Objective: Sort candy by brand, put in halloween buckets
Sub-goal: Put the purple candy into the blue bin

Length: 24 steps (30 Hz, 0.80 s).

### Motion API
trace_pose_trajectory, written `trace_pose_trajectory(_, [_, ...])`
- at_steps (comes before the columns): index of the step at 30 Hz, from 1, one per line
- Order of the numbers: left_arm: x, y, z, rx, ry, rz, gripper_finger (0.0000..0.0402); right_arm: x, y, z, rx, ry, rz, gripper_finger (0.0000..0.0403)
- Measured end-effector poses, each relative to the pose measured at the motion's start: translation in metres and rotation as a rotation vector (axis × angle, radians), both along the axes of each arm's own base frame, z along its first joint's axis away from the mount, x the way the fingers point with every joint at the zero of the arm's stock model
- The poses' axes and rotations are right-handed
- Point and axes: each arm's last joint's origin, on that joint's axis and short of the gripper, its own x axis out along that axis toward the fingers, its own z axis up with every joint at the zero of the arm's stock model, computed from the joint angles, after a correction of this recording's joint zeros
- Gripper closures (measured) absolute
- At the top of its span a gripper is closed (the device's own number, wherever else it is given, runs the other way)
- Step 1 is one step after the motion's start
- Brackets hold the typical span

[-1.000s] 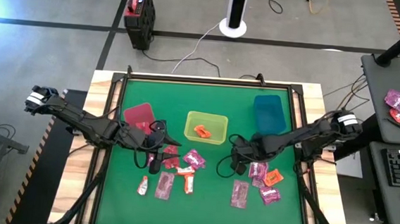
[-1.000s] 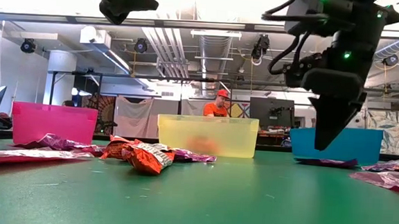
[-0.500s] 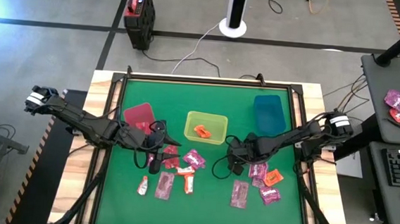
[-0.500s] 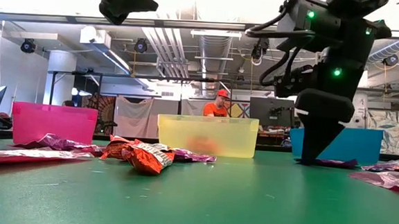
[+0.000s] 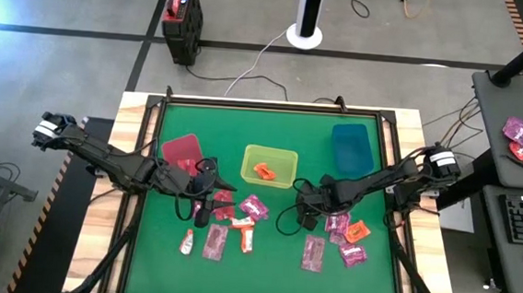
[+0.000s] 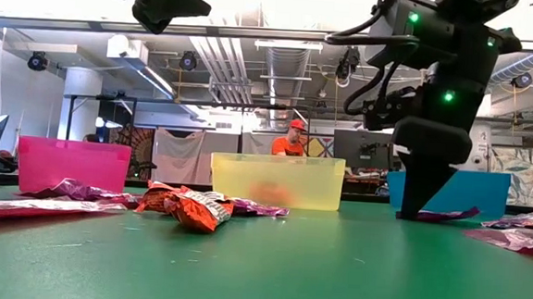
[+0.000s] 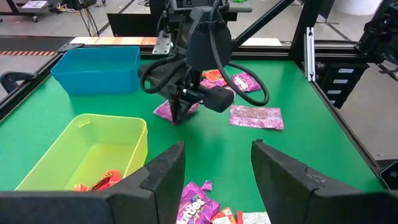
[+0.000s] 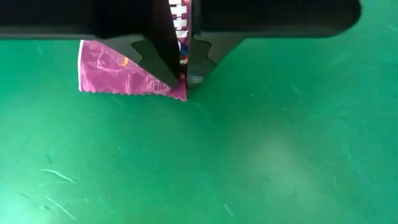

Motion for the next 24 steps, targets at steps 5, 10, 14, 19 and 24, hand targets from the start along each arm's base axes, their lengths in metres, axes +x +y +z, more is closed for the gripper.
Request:
trace_pose_trajectory(5, [0.0,0.0,0.0,0.0,0.0,0.0,0.0233,-0.005,0.0,0.013,-0.001,-0.029,0.012,0.0394])
trace_pose_trajectory(10, [0.0,0.0,0.0,0.0,0.0,0.0,0.0233,-0.01,0.0,0.036,0.018,-0.109,0.011,0.0394])
trace_pose_trajectory(14, [0.0,0.0,0.0,0.0,0.0,0.001,0.0233,-0.014,-0.002,0.054,0.003,-0.187,0.004,0.0394])
trace_pose_trajectory(19, [0.0,0.0,0.0,0.0,0.0,0.001,0.0233,-0.022,-0.006,0.075,-0.057,-0.27,-0.02,0.0394])
trace_pose_trajectory(24, [0.0,0.0,0.0,0.0,0.0,0.001,0.0233,-0.037,-0.01,0.078,-0.085,-0.171,-0.012,0.0393])
